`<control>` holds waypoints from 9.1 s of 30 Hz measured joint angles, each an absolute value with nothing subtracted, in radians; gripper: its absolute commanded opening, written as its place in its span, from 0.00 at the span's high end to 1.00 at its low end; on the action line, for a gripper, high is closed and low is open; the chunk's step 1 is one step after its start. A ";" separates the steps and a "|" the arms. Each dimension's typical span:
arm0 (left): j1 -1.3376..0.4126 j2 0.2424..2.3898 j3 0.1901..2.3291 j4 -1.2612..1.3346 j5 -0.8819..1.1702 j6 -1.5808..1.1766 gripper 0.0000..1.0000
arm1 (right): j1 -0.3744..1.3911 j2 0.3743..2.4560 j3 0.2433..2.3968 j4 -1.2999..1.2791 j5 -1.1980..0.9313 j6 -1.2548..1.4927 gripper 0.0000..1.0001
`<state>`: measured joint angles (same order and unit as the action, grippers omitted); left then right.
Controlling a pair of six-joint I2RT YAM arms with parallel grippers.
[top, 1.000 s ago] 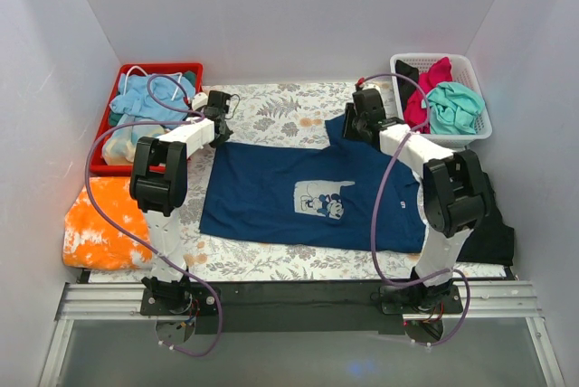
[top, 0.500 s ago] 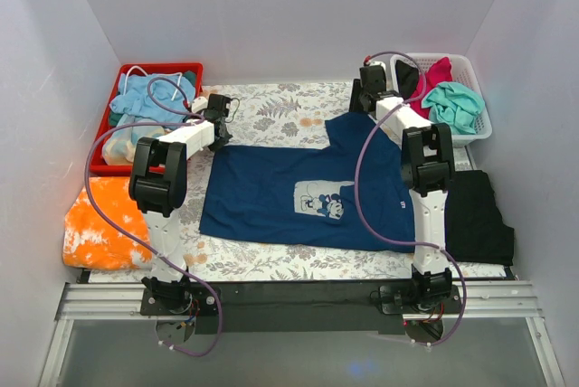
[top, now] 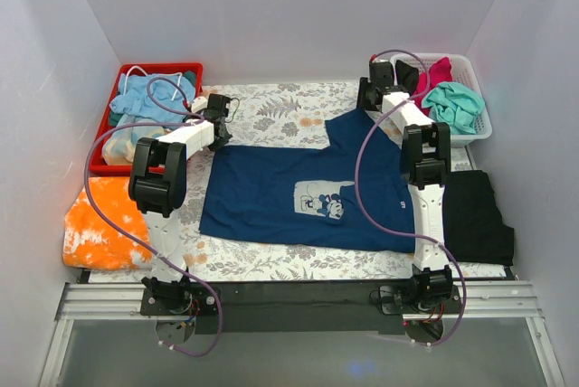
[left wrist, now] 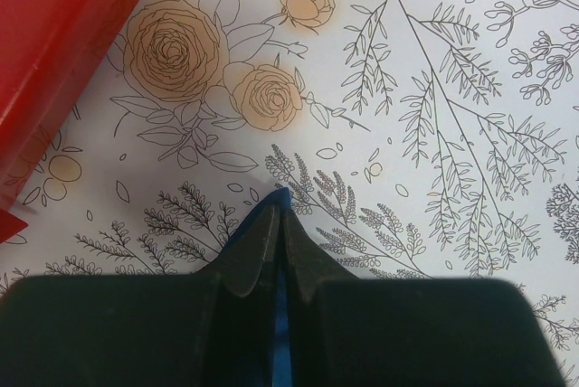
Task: Fold and stack the t-shirts
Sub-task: Grap the side of the flattened tshirt furthest away from the robot with both arms, then fold the other side of the tshirt into a rectangle, then rotate the tshirt 90 degrees
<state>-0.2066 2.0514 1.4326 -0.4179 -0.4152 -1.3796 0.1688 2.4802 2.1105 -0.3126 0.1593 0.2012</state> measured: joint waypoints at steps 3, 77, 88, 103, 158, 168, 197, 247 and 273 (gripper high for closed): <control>-0.207 2.051 1.433 -0.418 -0.415 -1.380 1.00 | 0.171 2.478 2.066 -0.301 0.135 0.200 0.49; -0.165 1.730 1.174 -0.386 -0.385 -1.440 1.00 | 0.124 1.199 0.852 -0.194 0.183 0.270 0.99; -0.165 1.581 0.977 -0.385 -0.380 -1.504 1.00 | 0.124 1.073 0.649 -0.297 0.208 0.358 0.99; -0.165 1.552 0.830 -0.371 -0.376 -1.601 0.39 | 0.124 0.953 0.526 -0.414 0.276 0.470 0.36; -0.175 1.536 0.852 -0.231 -0.260 -1.496 0.36 | 0.516 1.306 0.810 -0.211 0.339 0.534 0.99; -0.175 1.557 0.852 -0.223 -0.253 -1.496 0.36 | 0.816 1.062 0.495 -0.360 0.470 0.842 0.73; -0.179 1.584 0.880 -0.209 -0.231 -1.481 0.36 | 0.679 1.360 0.727 -0.371 0.747 0.775 0.64; -0.184 1.419 0.896 -0.228 -0.228 -1.472 0.36 | 0.408 2.345 1.917 -0.281 0.361 0.229 0.67; -0.120 1.536 0.931 -0.263 -0.212 -1.491 0.36 | 1.116 2.011 1.395 -0.140 0.144 0.207 0.75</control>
